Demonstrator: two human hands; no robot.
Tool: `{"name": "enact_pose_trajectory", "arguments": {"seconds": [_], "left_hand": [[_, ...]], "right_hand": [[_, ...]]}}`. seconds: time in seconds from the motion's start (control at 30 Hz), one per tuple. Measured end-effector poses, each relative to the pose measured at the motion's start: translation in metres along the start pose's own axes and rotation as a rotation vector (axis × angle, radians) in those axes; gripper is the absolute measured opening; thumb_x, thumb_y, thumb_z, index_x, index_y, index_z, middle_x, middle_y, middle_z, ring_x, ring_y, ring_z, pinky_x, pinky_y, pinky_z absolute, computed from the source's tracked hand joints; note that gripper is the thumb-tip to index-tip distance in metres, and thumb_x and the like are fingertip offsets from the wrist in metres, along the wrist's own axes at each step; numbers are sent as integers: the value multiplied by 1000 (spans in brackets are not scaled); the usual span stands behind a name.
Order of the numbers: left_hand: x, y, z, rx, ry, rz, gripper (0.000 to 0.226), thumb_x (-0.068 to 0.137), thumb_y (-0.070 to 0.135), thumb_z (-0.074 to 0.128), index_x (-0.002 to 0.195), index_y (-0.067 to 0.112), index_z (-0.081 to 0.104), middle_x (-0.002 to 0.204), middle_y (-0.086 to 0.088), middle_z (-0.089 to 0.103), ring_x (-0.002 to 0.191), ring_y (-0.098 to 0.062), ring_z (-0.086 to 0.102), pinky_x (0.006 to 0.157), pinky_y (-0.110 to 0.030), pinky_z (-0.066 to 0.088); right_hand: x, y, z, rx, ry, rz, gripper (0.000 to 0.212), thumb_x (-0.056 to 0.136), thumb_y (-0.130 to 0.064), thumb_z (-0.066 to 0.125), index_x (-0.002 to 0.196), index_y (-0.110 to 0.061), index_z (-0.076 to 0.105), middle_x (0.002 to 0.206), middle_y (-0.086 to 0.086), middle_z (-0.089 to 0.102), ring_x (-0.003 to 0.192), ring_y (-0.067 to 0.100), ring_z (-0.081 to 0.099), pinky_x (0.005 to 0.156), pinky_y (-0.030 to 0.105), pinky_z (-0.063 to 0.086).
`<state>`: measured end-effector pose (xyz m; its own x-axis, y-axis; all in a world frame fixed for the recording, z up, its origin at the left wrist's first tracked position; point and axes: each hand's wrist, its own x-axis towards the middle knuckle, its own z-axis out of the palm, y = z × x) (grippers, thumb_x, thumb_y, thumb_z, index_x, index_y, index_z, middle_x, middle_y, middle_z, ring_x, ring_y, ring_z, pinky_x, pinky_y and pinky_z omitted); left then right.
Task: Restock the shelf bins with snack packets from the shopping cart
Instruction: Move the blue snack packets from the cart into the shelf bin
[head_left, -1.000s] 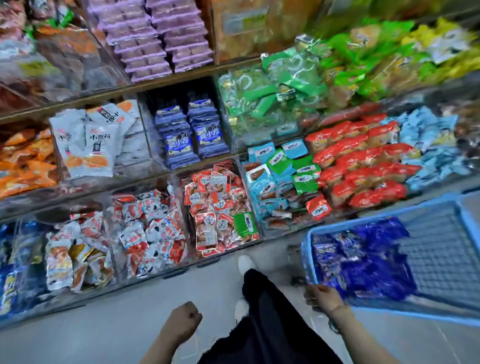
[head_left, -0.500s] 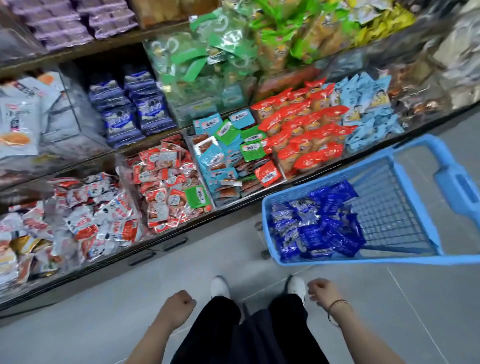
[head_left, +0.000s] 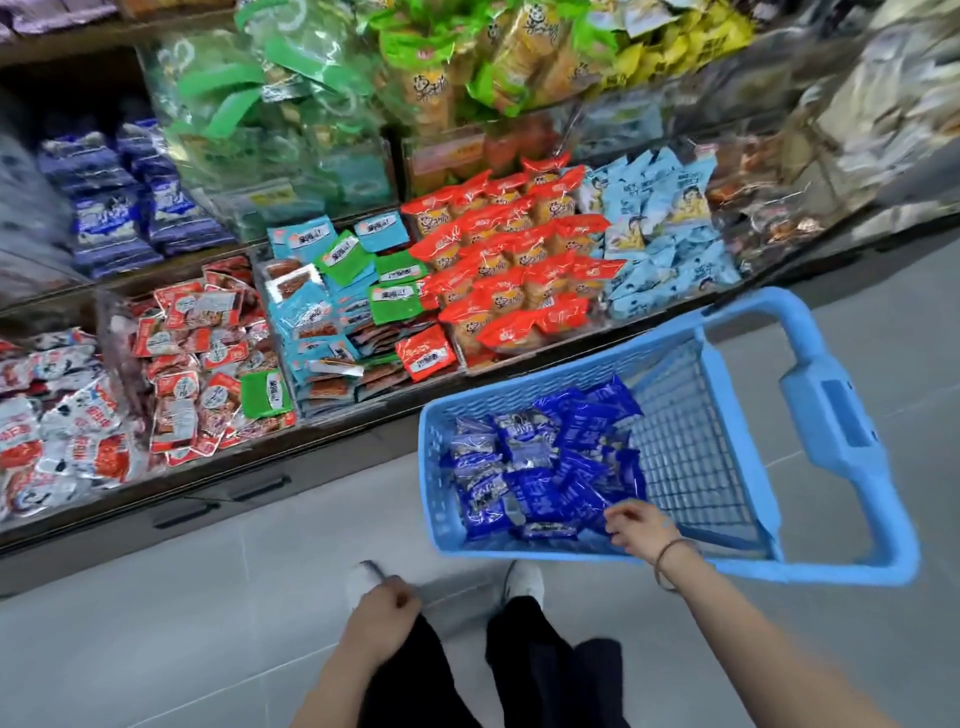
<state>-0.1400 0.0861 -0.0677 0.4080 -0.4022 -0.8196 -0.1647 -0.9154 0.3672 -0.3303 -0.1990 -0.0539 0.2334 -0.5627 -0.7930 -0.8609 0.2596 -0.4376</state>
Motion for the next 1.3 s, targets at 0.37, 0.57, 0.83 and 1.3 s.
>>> {"name": "enact_pose_trajectory", "arguments": {"seconds": [0.37, 0.57, 0.83, 1.3], "left_hand": [[100, 36, 39, -237, 249, -119, 22, 97, 31, 49, 102, 10, 43, 110, -20, 63, 101, -35, 61, 73, -34, 41], [127, 21, 51, -414, 325, -147, 25, 96, 25, 50, 115, 12, 59, 98, -12, 65, 89, -31, 61, 74, -33, 45], [131, 15, 54, -452, 332, -90, 9, 96, 27, 48, 104, 26, 54, 97, -4, 64, 90, -29, 62, 80, -37, 51], [82, 58, 24, -580, 594, 184, 17, 87, 4, 60, 98, 16, 60, 97, 2, 64, 86, -7, 59, 68, -24, 49]], "right_hand": [[89, 9, 43, -384, -169, 151, 22, 98, -23, 37, 91, -8, 52, 106, 20, 57, 97, 27, 56, 72, 27, 36], [119, 14, 82, -541, -184, 237, 40, 89, -34, 54, 115, -3, 59, 118, 15, 60, 106, 28, 58, 79, 28, 42], [131, 14, 90, -564, -244, 300, 49, 88, -45, 54, 116, -5, 59, 118, 13, 61, 102, 27, 58, 80, 29, 40], [75, -9, 56, 494, -351, -15, 30, 82, 12, 58, 101, -11, 57, 87, 3, 46, 77, 12, 53, 73, 24, 52]]}}
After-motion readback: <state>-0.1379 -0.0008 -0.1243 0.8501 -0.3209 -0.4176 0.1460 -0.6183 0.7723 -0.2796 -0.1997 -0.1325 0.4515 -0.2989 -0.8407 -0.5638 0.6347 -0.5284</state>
